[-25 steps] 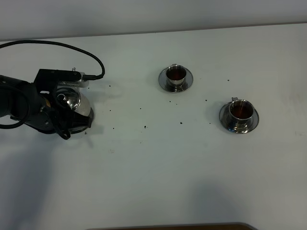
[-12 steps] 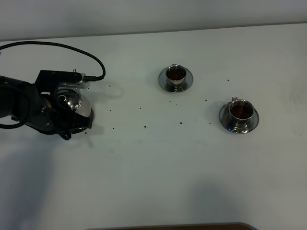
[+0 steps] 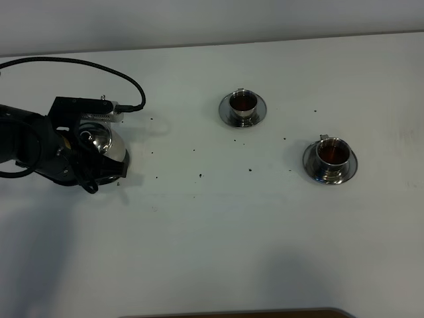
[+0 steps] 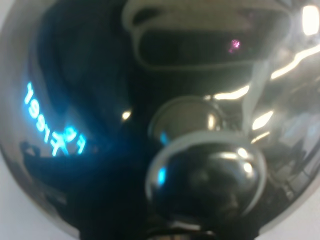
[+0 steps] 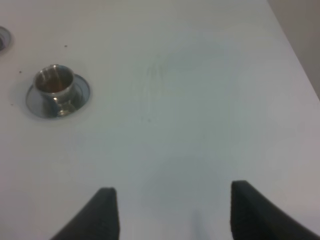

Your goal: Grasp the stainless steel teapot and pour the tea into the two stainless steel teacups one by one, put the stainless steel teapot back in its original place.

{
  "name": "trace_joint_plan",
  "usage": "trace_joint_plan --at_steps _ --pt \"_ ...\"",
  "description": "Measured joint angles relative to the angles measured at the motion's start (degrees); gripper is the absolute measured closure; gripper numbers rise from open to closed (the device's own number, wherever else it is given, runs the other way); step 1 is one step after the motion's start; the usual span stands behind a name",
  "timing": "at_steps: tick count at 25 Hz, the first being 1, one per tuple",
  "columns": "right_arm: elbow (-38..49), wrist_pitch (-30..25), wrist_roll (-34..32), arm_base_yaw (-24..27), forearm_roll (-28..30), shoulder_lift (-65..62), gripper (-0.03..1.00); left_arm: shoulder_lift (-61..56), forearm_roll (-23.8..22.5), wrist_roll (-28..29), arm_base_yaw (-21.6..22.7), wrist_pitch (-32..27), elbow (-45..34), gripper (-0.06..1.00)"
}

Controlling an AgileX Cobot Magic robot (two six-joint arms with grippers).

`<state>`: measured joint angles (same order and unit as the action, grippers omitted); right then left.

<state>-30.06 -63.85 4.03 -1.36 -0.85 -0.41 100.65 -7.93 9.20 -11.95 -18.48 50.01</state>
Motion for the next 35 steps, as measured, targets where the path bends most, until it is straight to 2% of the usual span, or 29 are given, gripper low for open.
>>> trace_joint_plan --at_steps 20,24,35 --pt "0.0 0.0 0.0 0.0 0.0 0.0 0.48 0.0 0.0 0.1 0.0 0.5 0.0 0.66" --pt "0.0 0.0 0.0 0.0 0.0 0.0 0.48 0.0 0.0 0.1 0.0 -0.9 0.0 0.65" --pt "0.0 0.0 -0.1 0.0 0.0 0.0 0.48 -1.3 0.0 0.0 0.0 -4.2 0.0 0.50"
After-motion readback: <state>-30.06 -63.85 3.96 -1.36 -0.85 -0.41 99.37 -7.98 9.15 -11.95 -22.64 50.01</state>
